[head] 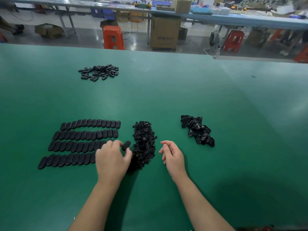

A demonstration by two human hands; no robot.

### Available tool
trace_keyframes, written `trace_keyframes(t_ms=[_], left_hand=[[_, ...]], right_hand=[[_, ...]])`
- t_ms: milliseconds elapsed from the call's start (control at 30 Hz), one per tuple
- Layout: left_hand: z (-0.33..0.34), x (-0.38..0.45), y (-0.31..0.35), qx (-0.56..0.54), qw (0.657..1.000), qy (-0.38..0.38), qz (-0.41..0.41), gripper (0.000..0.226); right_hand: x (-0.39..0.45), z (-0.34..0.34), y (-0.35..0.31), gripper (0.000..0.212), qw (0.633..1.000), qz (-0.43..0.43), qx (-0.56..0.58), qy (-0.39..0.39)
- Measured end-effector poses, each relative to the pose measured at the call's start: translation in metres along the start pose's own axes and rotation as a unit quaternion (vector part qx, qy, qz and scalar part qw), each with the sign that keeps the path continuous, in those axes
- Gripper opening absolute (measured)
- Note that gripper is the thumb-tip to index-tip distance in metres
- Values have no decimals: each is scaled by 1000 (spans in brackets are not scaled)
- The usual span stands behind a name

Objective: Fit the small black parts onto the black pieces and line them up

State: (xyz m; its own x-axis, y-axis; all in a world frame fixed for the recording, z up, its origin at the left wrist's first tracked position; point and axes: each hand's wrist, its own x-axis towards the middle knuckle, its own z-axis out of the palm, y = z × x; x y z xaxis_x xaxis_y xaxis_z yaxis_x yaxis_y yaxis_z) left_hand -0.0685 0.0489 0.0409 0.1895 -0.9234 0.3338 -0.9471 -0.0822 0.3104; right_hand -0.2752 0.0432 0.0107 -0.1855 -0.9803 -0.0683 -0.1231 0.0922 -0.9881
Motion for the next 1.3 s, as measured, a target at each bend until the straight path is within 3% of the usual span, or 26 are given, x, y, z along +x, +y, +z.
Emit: trace_keyframes(t_ms=[167, 367, 633, 967, 1100, 1300], left_hand=[[-2, -13, -32, 64, 996, -14, -59, 25], [-2, -17, -37, 44, 996, -31, -76, 31], [1, -21, -39, 32, 999, 19, -14, 15], [2, -22, -36, 18, 999, 32, -25, 10], [1, -25, -21, -43, 999, -14, 5, 16], [3, -40, -7, -29, 991, -121, -50, 23]], right_hand=[[-2, 0, -1, 21, 1000, 4, -15, -3], [-2, 1, -2, 20, 1000, 8, -26, -1], [-2, 2, -2, 20, 999, 3, -40, -1], [-3, 2, -3, 20, 999, 3, -45, 1], [-3, 2, -3, 19, 999, 2, -53, 1], [-3, 2, -2, 21, 998, 2, -55, 3]])
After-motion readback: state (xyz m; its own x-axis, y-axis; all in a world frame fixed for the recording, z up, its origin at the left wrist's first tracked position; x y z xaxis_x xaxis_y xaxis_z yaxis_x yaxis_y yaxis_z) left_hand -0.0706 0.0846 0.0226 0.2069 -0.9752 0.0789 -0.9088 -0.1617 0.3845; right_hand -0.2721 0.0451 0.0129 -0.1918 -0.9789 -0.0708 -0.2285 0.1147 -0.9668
